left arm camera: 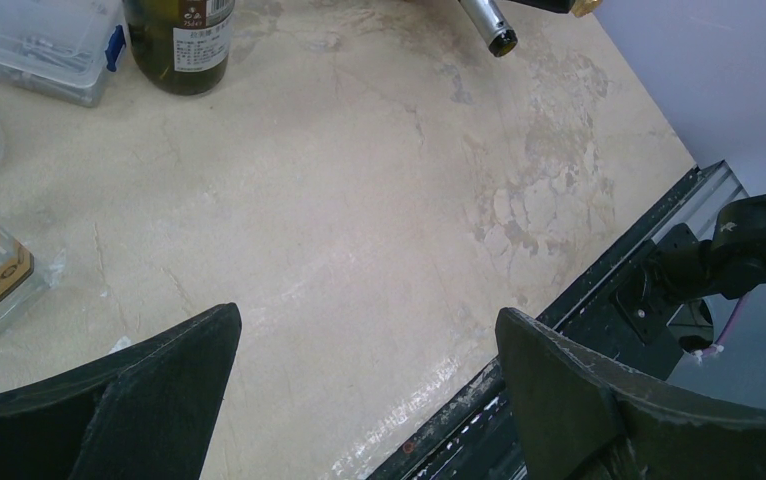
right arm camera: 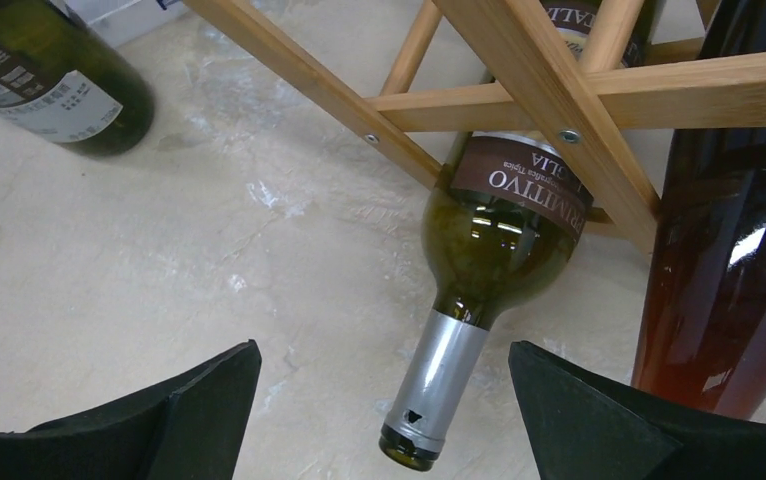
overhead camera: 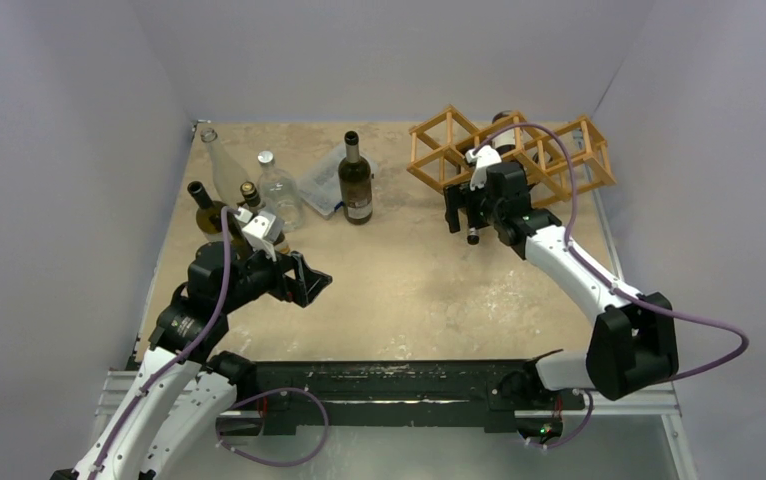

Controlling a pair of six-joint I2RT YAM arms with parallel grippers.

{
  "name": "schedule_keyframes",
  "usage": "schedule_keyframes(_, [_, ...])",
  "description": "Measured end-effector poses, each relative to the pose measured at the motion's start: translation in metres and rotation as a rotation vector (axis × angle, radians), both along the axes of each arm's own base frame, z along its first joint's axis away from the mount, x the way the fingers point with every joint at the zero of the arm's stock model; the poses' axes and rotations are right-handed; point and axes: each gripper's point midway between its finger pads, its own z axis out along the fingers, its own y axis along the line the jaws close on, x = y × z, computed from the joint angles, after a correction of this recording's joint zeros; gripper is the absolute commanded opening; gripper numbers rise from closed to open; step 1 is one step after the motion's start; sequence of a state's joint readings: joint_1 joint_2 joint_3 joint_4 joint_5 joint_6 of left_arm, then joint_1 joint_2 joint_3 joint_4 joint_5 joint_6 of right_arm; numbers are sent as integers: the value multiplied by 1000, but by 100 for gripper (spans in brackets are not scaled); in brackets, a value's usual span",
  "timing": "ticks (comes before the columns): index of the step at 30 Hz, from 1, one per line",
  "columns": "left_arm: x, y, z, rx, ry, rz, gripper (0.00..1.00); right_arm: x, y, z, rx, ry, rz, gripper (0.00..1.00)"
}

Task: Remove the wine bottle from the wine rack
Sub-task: Pick up the wine bottle from the wine rack.

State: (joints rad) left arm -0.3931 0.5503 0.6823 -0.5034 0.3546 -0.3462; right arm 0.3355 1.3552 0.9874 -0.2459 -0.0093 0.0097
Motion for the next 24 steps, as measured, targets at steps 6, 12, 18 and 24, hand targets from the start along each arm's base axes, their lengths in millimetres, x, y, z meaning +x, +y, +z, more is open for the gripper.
schedule_keyframes(6, [0, 0, 0, 0, 0, 0, 100, 9, -4, -8, 7, -4, -88, 98])
schedule_keyframes(12, [0, 0, 0, 2, -2, -1, 100, 16, -11, -19, -4, -9, -168, 95])
schedule_keyframes(18, [0, 0, 0, 2, -2, -1, 100, 21, -15, -34, -26, -2, -217, 91])
schedule_keyframes(24, [0, 0, 0, 2, -3, -1, 100, 23, -11, -48, -59, 11, -228, 91])
